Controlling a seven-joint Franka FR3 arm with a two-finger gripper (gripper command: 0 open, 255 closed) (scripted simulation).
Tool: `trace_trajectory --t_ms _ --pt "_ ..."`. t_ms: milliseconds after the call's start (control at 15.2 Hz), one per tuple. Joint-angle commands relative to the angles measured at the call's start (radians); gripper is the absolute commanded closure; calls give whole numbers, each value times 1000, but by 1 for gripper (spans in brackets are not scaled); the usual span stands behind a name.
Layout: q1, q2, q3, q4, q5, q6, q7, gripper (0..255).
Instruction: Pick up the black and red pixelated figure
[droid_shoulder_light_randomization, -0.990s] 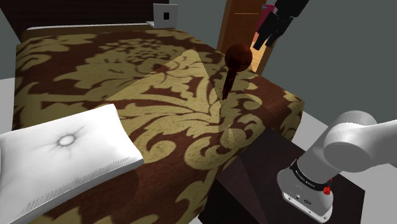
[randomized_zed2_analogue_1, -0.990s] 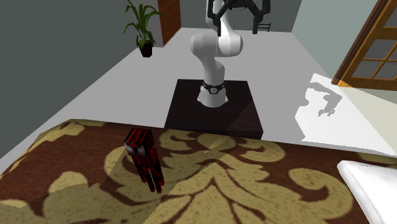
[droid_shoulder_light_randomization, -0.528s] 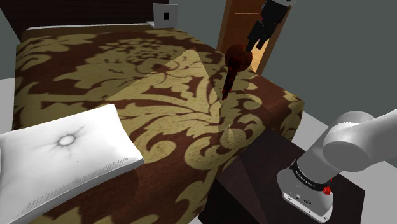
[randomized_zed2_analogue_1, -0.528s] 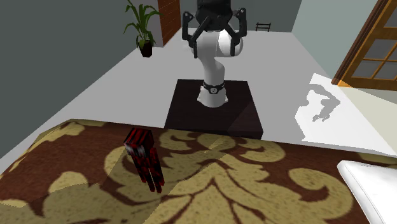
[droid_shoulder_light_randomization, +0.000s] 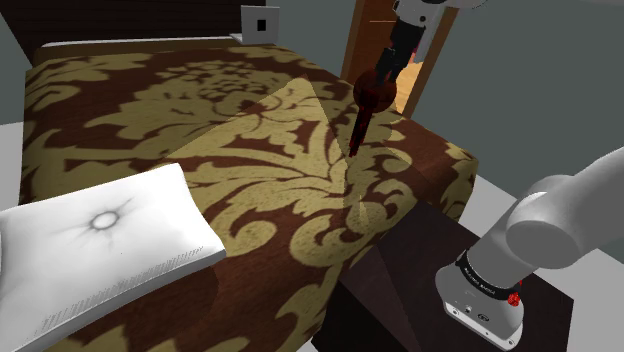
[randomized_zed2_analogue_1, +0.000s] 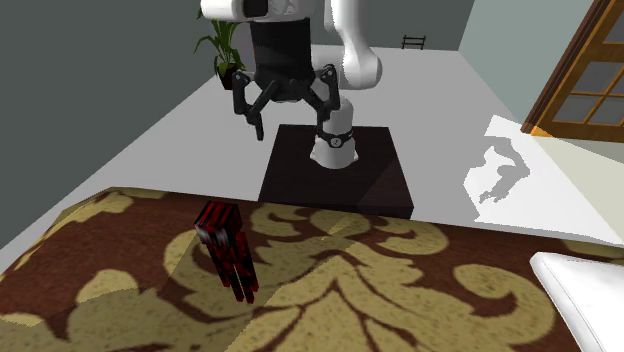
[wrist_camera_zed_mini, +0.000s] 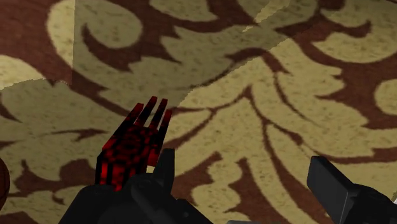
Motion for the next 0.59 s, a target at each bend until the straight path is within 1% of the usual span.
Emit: trace_trajectory --t_ms 0,264,528 --pt "-6 72 -19 53 -1 4 -37 0" --pt "-22 220 -52 158 7 18 -109 0" --pt "-45 376 -76 286 23 16 -179 0"
